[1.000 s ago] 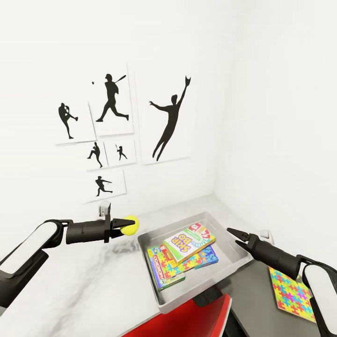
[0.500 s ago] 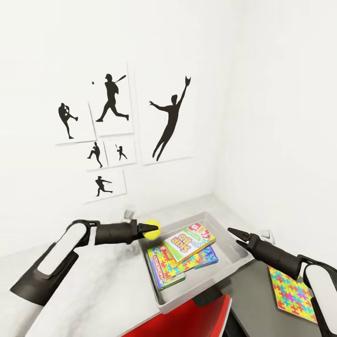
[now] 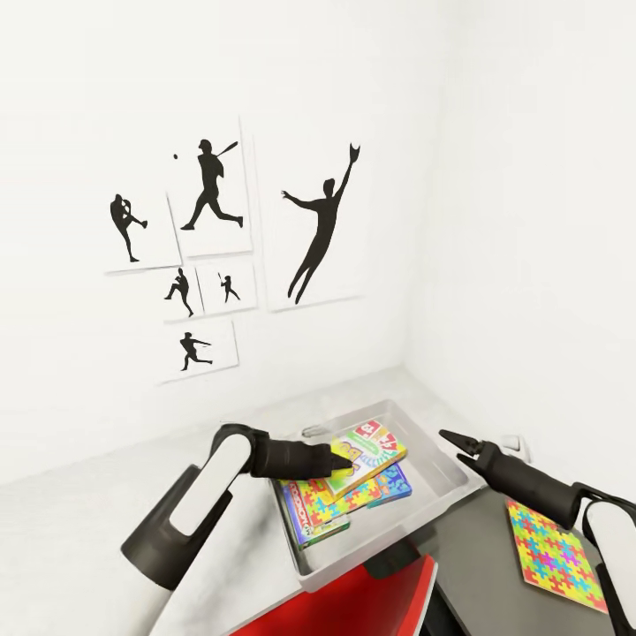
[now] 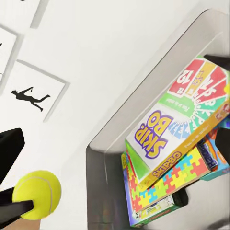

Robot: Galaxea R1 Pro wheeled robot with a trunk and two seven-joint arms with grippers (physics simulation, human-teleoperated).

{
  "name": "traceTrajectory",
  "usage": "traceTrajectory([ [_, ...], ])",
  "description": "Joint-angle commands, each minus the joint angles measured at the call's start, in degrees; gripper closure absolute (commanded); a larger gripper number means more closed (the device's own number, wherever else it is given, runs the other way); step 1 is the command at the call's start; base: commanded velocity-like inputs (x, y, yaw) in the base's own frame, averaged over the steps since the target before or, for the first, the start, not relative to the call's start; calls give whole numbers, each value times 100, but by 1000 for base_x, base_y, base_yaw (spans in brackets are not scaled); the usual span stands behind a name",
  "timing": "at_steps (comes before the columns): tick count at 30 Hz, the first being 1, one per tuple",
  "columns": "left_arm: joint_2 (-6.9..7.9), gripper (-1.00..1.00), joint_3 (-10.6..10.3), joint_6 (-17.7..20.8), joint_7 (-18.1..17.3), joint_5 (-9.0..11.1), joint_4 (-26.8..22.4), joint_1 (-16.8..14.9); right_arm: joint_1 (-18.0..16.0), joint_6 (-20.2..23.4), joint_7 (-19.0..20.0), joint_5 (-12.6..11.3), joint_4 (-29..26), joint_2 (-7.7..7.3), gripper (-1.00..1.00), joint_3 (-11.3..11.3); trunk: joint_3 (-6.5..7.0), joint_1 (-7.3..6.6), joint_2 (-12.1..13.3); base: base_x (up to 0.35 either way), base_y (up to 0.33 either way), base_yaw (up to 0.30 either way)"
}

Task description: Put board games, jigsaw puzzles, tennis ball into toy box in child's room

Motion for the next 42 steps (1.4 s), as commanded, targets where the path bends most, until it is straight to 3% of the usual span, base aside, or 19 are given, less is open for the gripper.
traceTrajectory([
  [1, -67, 100, -96, 8, 258, 50, 67, -7, -6, 26, 59, 147, -3, 0, -100, -42, -13, 4, -14, 0, 0, 0],
  [4, -255, 100, -273, 2, 743, 47, 206, -7, -9, 24, 59, 380, -6, 7, -100, -127, -13, 4, -14, 0, 0, 0],
  [7, -524, 100, -338, -19, 1185, 31, 357, -7, -8, 19, 58, 461, -6, 9, -100, -161, -13, 4, -14, 0, 0, 0],
  [9, -594, 100, -358, -26, 1505, 30, 433, -7, -7, 17, 58, 475, -8, 9, -100, -171, -13, 4, -14, 0, 0, 0],
  [12, -620, 100, -399, -58, 1710, 37, 481, 6, -8, 15, 51, 480, -7, 9, -100, -177, -13, 4, -14, 0, 0, 0],
  [19, -627, 100, -670, -443, 1816, 29, 809, 19, -14, 8, 30, 555, 0, 33, -100, -179, -13, 4, -14, 0, 0, 0],
  [28, -593, 100, -693, -452, 1850, 10, 835, 19, -14, 8, 5, 647, 21, 55, -100, -163, -13, 4, -14, 0, 0, 0],
  [36, -587, 100, -640, -325, 2185, 28, 880, 7, -14, 8, -4, 654, 24, 74, -100, -128, -13, 4, -14, 0, 0, 0],
  [42, -613, 100, -628, -95, 2775, 88, 881, -4, -14, 8, -7, 657, 32, 69, -100, -115, -13, 4, -14, 0, 0, 0],
])
